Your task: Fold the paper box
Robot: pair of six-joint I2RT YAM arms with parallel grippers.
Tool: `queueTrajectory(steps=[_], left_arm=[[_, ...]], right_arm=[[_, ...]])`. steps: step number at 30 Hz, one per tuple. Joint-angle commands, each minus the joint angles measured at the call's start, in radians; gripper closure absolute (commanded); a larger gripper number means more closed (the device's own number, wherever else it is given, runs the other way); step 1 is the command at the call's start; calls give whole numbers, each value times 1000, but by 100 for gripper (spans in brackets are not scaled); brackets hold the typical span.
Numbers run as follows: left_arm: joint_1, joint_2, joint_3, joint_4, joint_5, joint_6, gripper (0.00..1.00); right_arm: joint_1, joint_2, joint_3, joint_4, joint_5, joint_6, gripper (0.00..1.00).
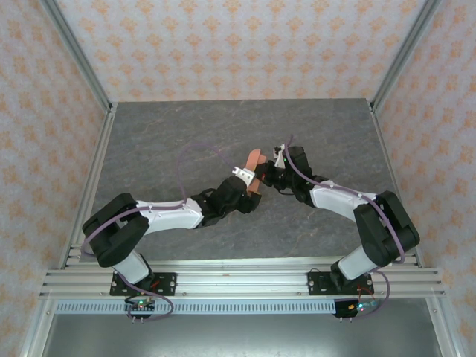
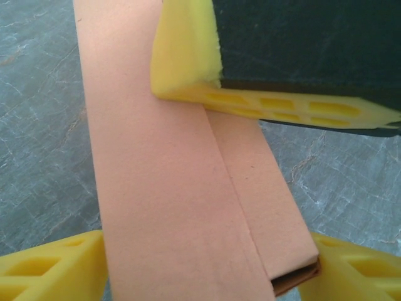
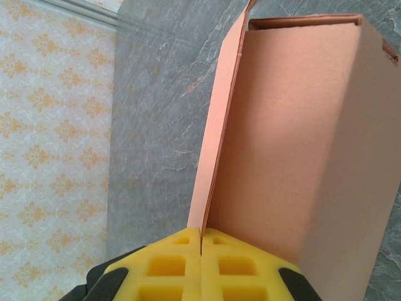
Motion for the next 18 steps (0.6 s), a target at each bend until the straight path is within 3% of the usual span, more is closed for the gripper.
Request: queueTrajectory(steps=[1,9,18], left_arm=[[2,13,22,37,-32,13,31],[2,8,10,17,-60,8,45],[5,-31,-14,-28,-98,46,56]], right_arm=[[5,21,4,-75,43,-30,100],[5,-13,20,-119,68,-47,99],[-5,-95,30,-192,106,-89,81]])
